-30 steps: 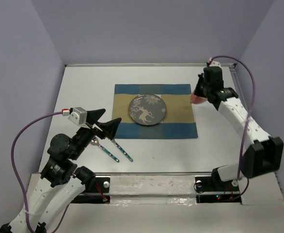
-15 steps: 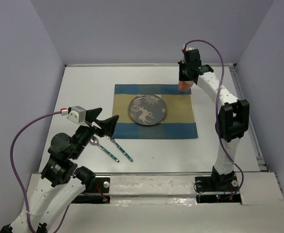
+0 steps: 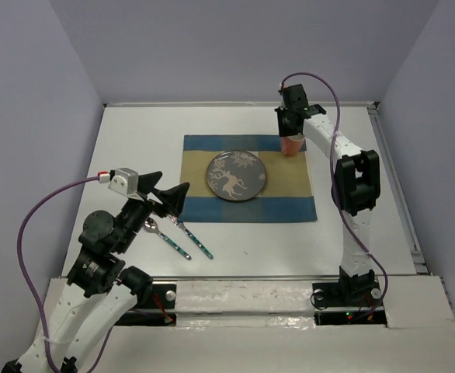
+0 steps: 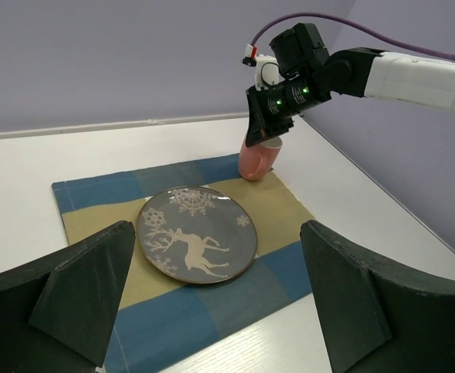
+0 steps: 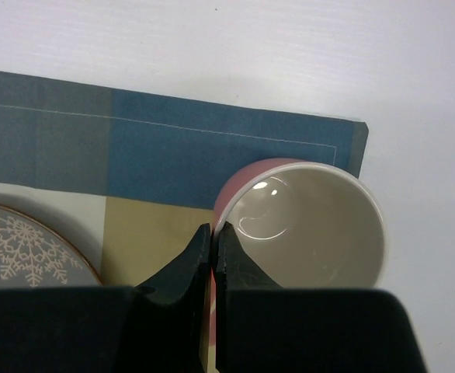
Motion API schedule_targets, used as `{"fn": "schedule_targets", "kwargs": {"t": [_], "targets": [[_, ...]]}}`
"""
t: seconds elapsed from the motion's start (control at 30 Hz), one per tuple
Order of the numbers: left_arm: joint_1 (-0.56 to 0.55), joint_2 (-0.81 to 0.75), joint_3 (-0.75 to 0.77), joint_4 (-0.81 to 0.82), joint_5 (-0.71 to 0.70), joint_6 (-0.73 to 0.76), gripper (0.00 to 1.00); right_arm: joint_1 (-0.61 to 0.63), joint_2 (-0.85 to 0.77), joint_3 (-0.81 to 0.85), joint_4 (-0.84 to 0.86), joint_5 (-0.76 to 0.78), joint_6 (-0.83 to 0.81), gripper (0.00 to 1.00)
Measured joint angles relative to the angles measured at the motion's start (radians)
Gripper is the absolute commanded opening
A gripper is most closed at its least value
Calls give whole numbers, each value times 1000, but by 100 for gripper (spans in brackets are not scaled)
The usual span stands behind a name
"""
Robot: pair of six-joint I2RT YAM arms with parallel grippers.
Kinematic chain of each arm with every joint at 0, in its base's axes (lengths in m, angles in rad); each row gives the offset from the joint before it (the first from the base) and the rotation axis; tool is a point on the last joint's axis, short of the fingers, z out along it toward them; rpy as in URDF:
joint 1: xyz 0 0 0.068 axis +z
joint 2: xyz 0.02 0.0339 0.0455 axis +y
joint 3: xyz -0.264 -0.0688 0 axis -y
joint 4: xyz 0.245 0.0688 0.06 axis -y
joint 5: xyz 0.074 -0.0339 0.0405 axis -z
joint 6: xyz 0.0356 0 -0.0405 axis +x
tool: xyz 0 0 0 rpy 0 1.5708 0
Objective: Set the dinner table for one person
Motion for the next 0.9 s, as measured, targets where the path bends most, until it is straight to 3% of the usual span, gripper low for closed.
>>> {"fn": "schedule_targets", "kwargs": {"t": [0.2,0.23,0.27,0.33,0.37,0.5,0.77,0.9], "targets": [[6,7,0,0,0,0,99,0,21,35,-10,14,-20,1],[6,10,0,0,-1,0,99,0,23,37,-10,18,-23,6],[6,13,0,-1,-1,0,99,0,25,37,-11,20,-25,20],[6,18,0,-2,0,0,99,0,28,37,-13,24,-26,31],[7,20,0,-3,0,0,99,0,28,37,-13,32,-32,41],[13,21,0,-3,0,0,99,0,28,42,-7,49,-36,57],[19,27,0,-3,-11,0,99,51,-84,-2,-6,75,-37,58],[22,26,0,-8,-65,0,99,212,-331,-228,88,84,-10,57]]}}
